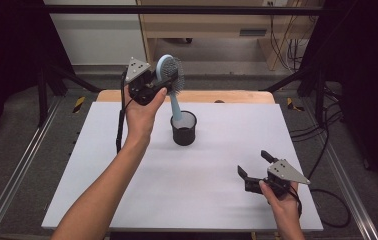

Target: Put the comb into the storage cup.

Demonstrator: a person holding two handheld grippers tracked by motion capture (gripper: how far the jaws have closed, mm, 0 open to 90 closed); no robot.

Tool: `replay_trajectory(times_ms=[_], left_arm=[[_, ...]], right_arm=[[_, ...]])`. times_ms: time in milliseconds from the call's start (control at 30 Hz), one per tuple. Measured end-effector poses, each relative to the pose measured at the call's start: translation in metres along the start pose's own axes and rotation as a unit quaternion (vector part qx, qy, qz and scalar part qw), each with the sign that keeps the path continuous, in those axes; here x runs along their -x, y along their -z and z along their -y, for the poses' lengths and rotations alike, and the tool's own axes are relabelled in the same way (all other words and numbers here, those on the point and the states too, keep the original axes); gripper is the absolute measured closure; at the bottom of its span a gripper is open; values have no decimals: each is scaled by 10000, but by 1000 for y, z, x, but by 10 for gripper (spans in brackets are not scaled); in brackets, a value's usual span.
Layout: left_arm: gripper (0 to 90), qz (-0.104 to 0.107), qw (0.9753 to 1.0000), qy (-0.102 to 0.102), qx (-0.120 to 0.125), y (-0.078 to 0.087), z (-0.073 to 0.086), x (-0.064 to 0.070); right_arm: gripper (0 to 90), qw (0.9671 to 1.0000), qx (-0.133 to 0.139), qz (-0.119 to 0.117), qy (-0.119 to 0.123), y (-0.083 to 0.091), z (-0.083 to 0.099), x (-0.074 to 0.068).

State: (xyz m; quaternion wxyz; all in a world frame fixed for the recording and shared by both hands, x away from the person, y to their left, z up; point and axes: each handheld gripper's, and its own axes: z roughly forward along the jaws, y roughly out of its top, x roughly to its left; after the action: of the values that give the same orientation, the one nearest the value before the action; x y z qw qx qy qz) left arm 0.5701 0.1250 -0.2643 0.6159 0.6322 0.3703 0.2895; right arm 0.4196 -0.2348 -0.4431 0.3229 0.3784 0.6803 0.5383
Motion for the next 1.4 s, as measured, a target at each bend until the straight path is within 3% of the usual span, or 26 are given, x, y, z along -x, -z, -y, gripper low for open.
replay_trajectory(times_ms=[533,1400], left_arm=[[516,-21,9999,-60,-150,-17,14,-1],[514,-5,9998,-55,-204,-26,31,-1]], right_arm=[[47,10000,-9,-74,47,-2,0,-2],[46,10000,8,-63,43,0,1,-1]])
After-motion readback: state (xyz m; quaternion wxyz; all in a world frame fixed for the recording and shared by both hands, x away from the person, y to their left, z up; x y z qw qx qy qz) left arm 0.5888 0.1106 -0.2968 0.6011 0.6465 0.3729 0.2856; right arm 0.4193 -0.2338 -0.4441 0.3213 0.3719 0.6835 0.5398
